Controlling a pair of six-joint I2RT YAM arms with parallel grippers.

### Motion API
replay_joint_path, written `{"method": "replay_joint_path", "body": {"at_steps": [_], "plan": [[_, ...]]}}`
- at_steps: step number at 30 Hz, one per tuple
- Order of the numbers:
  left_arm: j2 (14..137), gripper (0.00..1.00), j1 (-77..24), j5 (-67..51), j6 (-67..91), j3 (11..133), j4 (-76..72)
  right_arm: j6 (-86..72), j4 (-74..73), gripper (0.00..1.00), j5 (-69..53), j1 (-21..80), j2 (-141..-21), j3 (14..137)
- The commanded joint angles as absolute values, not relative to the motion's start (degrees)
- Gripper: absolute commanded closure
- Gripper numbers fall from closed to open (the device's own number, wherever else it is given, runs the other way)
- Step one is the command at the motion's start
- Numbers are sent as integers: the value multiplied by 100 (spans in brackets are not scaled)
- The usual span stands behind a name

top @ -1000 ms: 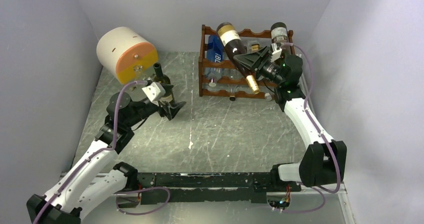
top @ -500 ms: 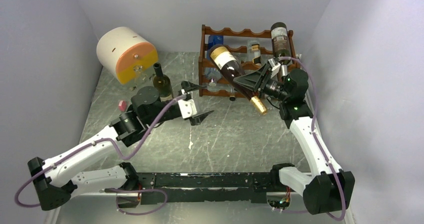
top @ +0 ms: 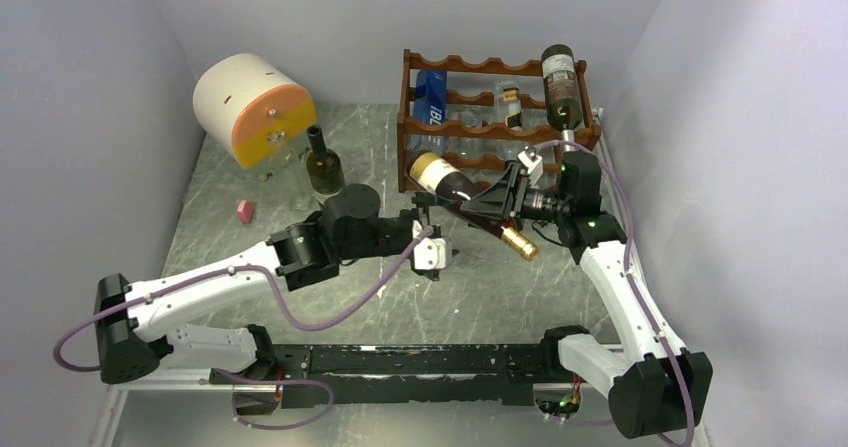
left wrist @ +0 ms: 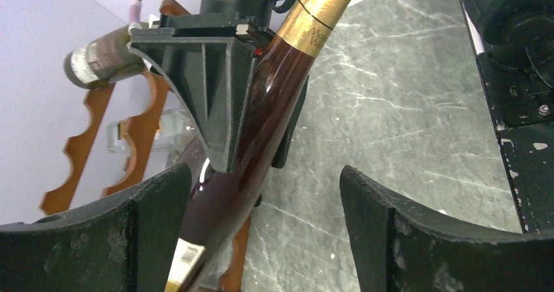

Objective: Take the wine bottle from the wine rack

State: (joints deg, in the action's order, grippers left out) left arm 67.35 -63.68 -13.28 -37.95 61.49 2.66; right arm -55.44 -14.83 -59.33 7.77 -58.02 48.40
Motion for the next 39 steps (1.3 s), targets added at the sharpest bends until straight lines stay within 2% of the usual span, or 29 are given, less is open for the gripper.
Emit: {"method": "replay_joint_path", "body": {"at_steps": [1, 5, 9, 13, 17, 26, 28, 32, 37, 39], "plan": [[6967, 12, -6429, -1385, -3721, 5937, -268, -4239, -1622, 100, -6563, 1047, -5653, 5259], [7202, 9, -6425, -1230, -3685, 5451, -959, -3561, -2437, 100, -6352, 1402, -5881, 5369], [7711, 10, -6416, -808, -3763, 5578, -841, -3116, -2938, 100, -6058, 1770, -6120, 5333], [8121, 12, -6388, -945, -3668, 5758, -580, -3052, -2871, 100, -5986, 1860, -6197, 5169], [8266, 11, -6280, -946, -3458, 5415, -1128, -2636, -3193, 100, -5990, 1906, -6308, 5339], [8784, 22, -6223, -1066, -3023, 5311, -1903, -1667, -4280, 100, -5566, 2149, -6828, 5908], [8846, 24, -6223, -1015, -2822, 5137, -2304, -1630, -4396, 97, -5485, 2244, -6978, 5957], [8874, 37, -6223, -662, -2453, 4785, -2946, -1550, -4602, 89, -5378, 2390, -7244, 6054], [8807, 49, -6224, -222, -2190, 4428, -3358, -1889, -4293, 58, -5330, 2487, -7361, 6085], [8670, 51, -6223, 55, -2175, 4111, -3675, -2116, -4088, 52, -5387, 2487, -7416, 6026]]}}
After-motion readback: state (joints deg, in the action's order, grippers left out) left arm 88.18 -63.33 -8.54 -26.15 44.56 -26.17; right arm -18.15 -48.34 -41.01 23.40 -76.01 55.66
